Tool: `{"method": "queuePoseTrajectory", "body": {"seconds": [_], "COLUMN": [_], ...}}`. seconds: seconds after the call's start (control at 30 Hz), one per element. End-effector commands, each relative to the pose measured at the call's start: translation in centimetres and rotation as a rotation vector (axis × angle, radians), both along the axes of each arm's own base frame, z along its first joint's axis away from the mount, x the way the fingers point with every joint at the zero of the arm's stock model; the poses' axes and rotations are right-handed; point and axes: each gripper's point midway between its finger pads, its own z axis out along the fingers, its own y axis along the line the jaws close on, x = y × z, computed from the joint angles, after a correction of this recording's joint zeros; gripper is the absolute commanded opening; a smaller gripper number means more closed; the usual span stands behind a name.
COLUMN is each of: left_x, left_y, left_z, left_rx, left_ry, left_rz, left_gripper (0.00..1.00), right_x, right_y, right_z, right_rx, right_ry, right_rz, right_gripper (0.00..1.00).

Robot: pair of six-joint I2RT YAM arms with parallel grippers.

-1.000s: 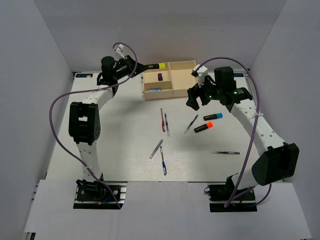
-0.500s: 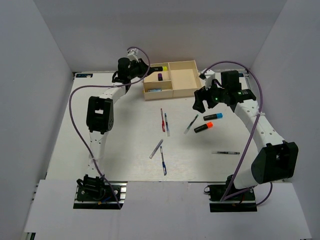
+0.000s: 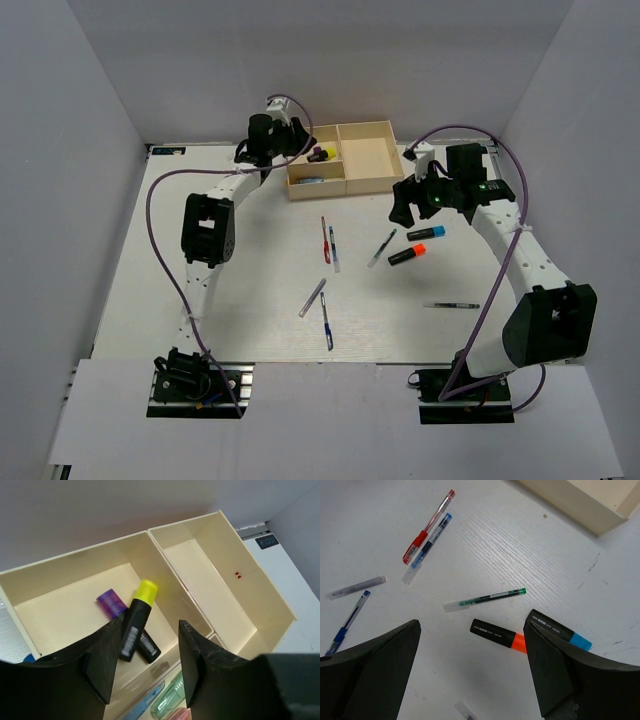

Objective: Sort the stationery into containers
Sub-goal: Place the pen in the storage box.

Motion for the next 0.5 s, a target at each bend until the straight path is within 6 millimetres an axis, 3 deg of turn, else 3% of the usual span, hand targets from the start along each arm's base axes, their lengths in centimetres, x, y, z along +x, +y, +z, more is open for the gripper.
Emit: {"method": "queuePoseTrajectory", "body": {"seconds": [0.0, 0.1, 0.13, 0.2, 0.23, 0.27, 0.3, 0.33, 0.37, 0.43, 0.47], "left_x": [0.2, 0.0, 0.0, -0.2, -0.7, -1.5, -2.0, -3.7, -5.3, -8.0, -10.4], "left_y": [0.3, 1.0, 2.0, 3.5, 4.4, 4.5, 5.1, 5.1, 5.0, 4.4, 4.2], "left_z": [4.0, 4.8, 6.4, 7.2, 9.8, 9.7, 10.8, 13.4, 12.9, 14.4, 15.4], "left_rx": [0.057, 0.096, 0.101, 0.102, 0.087, 0.078, 0.071, 0.064, 0.073, 0.081, 0.078], "left_ry": [-0.077, -0.079, -0.095, -0.085, -0.110, -0.083, -0.091, -0.107, -0.088, -0.110, -0.103], "left_rz": [0.024, 0.049, 0.072, 0.118, 0.135, 0.131, 0.127, 0.101, 0.038, -0.049, -0.099], "left_gripper": [0.60, 0.63, 0.63, 0.63, 0.62, 0.61, 0.61, 0.61, 0.61, 0.60, 0.61], "right_x": [-0.2, -0.2, -0.2, -0.3, -0.2, -0.4, -0.6, -1.1, -1.4, -2.3, -2.6], "right_y": [-0.7, -1.3, -1.4, -2.2, -2.5, -3.2, -3.4, -3.7, -3.8, -4.1, -4.1], "right_z": [0.2, -0.3, -0.6, -1.3, -1.6, -2.6, -3.0, -3.7, -4.1, -5.6, -6.2], "right_rx": [-0.006, -0.028, -0.037, -0.079, -0.095, -0.132, -0.149, -0.170, -0.202, -0.234, -0.245], "right_ry": [-0.002, -0.003, -0.002, -0.010, -0.014, -0.011, -0.014, -0.002, -0.021, -0.004, 0.005], "right_rz": [-0.023, -0.038, -0.040, -0.050, -0.054, -0.051, -0.039, -0.019, 0.031, 0.077, 0.100], "right_gripper": [0.89, 0.88, 0.89, 0.88, 0.88, 0.86, 0.85, 0.84, 0.80, 0.77, 0.76]}}
